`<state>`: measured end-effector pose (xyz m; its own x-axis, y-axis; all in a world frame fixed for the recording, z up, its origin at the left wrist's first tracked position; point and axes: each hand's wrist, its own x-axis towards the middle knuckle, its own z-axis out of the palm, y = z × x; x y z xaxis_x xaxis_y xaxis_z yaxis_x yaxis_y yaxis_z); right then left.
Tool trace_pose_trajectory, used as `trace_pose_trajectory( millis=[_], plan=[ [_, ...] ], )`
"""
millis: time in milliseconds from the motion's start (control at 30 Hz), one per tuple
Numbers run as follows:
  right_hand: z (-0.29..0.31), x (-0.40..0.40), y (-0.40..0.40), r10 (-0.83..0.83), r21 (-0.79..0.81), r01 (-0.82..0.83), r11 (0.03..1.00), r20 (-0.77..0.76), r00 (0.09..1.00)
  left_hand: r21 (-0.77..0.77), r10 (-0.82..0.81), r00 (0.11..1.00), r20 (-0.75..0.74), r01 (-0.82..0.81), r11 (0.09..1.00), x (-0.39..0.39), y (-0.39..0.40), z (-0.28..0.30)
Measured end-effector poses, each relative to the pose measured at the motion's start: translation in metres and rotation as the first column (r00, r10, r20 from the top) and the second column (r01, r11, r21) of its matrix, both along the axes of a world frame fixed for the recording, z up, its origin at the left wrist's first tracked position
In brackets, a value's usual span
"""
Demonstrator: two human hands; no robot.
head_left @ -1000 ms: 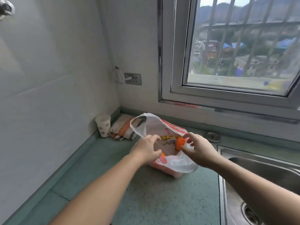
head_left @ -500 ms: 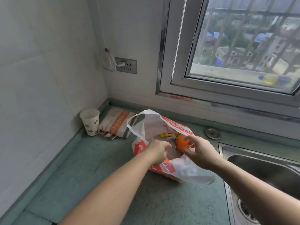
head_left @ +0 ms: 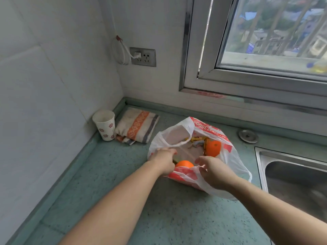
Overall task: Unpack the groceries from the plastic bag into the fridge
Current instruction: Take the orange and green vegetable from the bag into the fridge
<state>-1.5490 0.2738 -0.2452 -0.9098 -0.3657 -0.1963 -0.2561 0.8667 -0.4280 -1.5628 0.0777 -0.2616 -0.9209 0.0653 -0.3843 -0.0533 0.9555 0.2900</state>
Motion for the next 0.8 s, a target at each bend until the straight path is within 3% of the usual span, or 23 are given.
trace_pose_trajectory(
  millis=[233,500,633,800],
  plan=[
    [-0.007,0.000,-0.005,0.081,0.072,-0.081,0.994,-0.002,0.997,-0.097,0.015,0.999,0.043,-0.010,0.995,0.002,-0.011,-0.011],
    [-0.008,0.012,-0.004,0.176,0.198,-0.187,0.962,0.068,0.982,-0.085,0.088,0.994,-0.066,-0.093,0.992,-0.004,-0.015,-0.016],
    [-0.010,0.017,-0.003,0.208,0.248,-0.242,0.938,0.156,0.966,-0.156,0.073,0.997,-0.004,-0.072,0.985,-0.003,-0.016,-0.021],
    [-0.013,0.022,0.005,0.116,0.227,-0.175,0.958,0.250,0.961,-0.279,-0.075,0.997,0.028,0.080,0.957,-0.003,-0.003,-0.022]
  ],
)
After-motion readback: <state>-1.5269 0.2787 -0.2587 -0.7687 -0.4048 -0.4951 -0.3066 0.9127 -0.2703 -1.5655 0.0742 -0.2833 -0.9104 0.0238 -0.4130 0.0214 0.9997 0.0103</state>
